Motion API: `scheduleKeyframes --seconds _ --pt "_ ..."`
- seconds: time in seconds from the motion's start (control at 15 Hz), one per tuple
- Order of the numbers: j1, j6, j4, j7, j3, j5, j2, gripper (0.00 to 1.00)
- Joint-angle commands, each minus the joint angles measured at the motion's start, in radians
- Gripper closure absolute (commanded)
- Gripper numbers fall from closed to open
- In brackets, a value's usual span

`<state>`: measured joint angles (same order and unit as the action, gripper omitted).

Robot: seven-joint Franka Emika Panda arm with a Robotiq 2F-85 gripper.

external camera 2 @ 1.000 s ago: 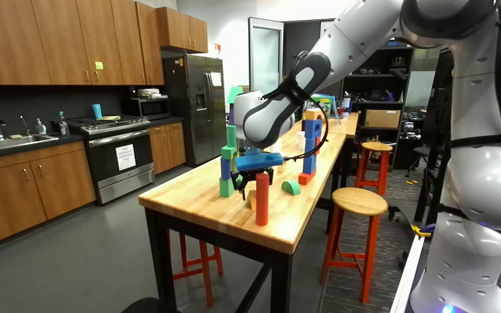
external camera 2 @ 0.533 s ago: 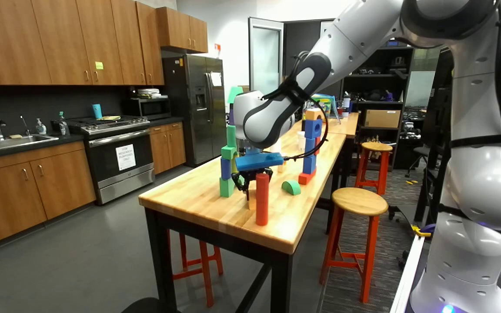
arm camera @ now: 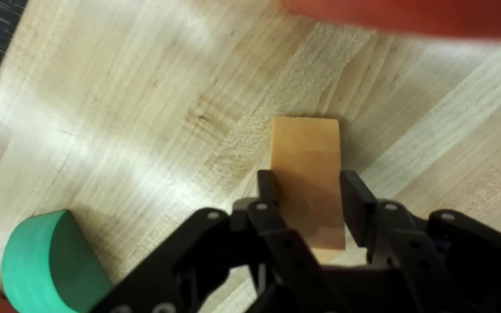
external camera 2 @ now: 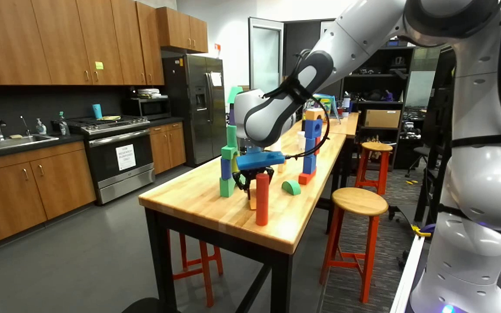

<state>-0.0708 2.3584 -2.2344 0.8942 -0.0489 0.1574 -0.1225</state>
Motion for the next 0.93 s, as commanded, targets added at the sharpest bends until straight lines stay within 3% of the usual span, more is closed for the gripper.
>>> scheduleKeyframes --seconds 0.0,0.47,0.87 --pt "-0.023 -0.065 -0.082 0.035 0.003 0.025 0.14 0.85" --pt "-0.007 -0.233 -0.137 0.061 -0.072 0.106 0.359 0.85" --pt "0.005 -0.284 -0.154 0.073 -0.124 0.121 0.44 0.85"
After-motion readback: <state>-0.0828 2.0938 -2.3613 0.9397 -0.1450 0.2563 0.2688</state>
